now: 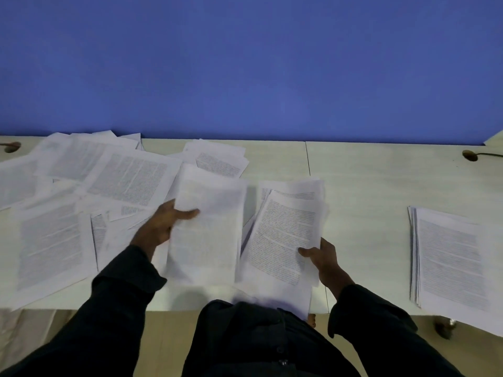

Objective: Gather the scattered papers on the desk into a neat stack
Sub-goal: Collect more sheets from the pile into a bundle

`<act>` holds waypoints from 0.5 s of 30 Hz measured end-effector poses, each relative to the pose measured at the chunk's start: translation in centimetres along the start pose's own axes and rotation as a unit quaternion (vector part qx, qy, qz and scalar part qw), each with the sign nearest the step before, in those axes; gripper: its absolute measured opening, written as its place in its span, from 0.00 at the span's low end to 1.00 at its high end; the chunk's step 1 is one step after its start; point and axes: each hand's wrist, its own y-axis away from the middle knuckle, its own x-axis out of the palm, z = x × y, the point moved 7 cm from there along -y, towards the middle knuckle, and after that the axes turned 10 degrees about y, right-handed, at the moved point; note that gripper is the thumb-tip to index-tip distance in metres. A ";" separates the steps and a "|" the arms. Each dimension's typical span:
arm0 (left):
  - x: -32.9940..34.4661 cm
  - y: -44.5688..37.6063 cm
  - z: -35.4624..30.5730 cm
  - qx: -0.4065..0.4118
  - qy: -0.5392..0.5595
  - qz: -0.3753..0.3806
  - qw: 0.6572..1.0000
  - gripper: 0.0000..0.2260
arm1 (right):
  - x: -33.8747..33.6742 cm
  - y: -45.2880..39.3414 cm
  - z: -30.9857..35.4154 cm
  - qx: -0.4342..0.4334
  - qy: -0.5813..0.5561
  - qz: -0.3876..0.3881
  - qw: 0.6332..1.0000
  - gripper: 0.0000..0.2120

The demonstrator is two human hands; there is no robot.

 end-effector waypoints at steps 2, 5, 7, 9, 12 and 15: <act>0.4 0.2 -1.3 0.001 0.095 0.024 0.995 0.20 | -0.1 0.0 0.2 -0.012 -0.008 0.003 1.000 0.18; 3.5 0.0 -1.1 0.016 0.040 0.032 0.999 0.21 | 0.4 -0.1 0.5 -0.003 -0.040 0.027 0.999 0.16; 6.5 -0.2 0.3 0.035 -0.081 0.014 0.996 0.22 | 1.0 -0.1 0.7 0.008 -0.061 0.063 0.996 0.17; 9.3 -0.5 2.3 0.035 -0.182 0.021 0.982 0.22 | 1.5 0.0 0.9 0.009 -0.069 0.107 0.992 0.20; 10.9 -1.6 4.8 0.037 -0.230 0.021 0.972 0.18 | 1.4 0.0 1.2 0.000 -0.072 0.143 0.987 0.20; 10.7 -2.3 5.5 0.042 -0.182 -0.011 0.982 0.12 | 0.9 0.3 1.3 0.000 -0.074 0.152 0.986 0.22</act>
